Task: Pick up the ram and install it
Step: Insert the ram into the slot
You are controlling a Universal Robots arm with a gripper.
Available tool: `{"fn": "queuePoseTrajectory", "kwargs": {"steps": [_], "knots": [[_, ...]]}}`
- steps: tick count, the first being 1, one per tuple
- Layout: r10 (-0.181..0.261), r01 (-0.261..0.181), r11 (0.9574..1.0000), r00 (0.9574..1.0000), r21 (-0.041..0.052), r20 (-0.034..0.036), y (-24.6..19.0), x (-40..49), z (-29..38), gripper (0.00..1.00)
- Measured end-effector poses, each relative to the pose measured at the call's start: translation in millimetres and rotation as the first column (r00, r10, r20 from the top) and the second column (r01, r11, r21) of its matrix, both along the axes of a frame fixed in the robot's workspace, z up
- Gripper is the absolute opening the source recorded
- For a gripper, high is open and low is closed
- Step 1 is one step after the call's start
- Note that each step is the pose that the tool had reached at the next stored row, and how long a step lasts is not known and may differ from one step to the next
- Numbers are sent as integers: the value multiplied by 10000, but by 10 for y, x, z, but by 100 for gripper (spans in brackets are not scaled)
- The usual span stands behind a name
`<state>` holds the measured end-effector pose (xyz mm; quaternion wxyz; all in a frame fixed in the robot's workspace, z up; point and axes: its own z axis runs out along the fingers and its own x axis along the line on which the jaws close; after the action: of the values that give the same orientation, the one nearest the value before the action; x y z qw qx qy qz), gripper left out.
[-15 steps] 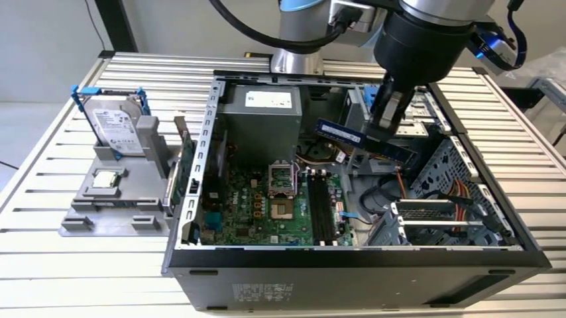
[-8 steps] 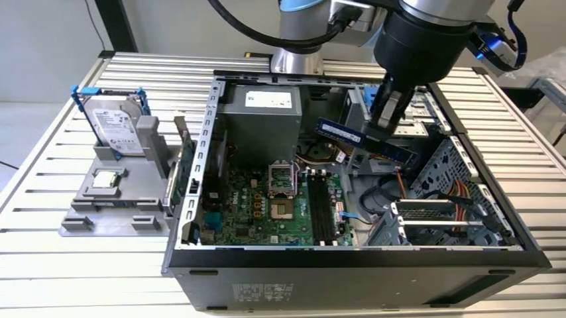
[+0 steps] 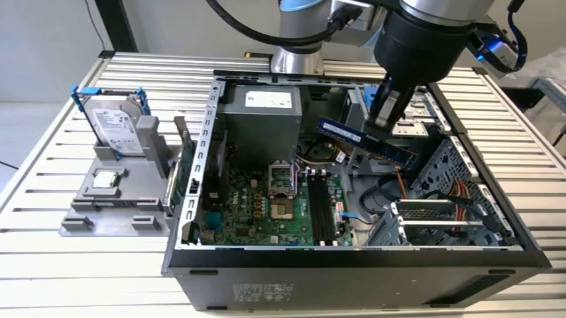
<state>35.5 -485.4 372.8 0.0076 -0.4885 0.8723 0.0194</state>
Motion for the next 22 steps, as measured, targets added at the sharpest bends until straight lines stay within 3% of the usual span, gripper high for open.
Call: {"fn": "queuePoseTrajectory", "kwargs": {"steps": [15, 22], "knots": [[-635, 635, 9980, 9980, 0, 0, 0, 0, 0, 0], [-731, 731, 9973, 9973, -1, 0, 0, 0, 0, 0]]}}
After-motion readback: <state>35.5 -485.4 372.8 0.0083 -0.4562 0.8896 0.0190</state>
